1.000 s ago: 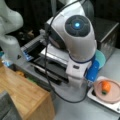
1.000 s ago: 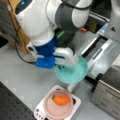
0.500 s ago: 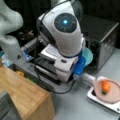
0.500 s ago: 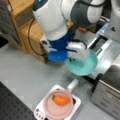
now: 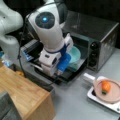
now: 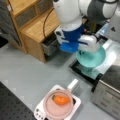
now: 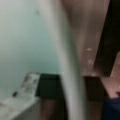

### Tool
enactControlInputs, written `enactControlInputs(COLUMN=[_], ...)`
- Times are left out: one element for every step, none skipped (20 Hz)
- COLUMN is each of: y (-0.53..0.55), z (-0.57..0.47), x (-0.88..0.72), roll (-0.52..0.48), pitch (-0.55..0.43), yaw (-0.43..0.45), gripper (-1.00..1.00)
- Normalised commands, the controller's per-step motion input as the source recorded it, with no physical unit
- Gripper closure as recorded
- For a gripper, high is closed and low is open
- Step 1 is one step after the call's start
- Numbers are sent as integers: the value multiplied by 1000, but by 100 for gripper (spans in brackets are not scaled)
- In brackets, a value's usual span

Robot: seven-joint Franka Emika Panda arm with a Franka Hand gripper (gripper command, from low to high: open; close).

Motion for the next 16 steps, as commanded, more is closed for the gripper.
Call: enactControlInputs(y=[168,196,226,262,301,317,343,348,375,401,424,432,417,389,346,295], z=[-126,-125,-131,-132,-138,-138,-140,-140,-143,-148,-154,-157,-152,-145,-135,-129], x=[-334,-299,-300,-297,-317,-322,-329,-332,-347,-365,-390,-418,-439,-447,-452,-457], roll=[57,62,67,68,67,62,80,81,85,89,102,93,78,64,47,36], pitch=[-317,-312,-300,-290,-277,-268,-275,-277,-282,-285,-293,-289,-285,-285,-278,-280], yaw=[-181,-176,-169,-166,-166,-158,-188,-195,-207,-220,-231,-236,-240,-241,-242,-243], gripper=[100,100,100,100,100,100,100,100,100,100,100,100,100,100,100,100])
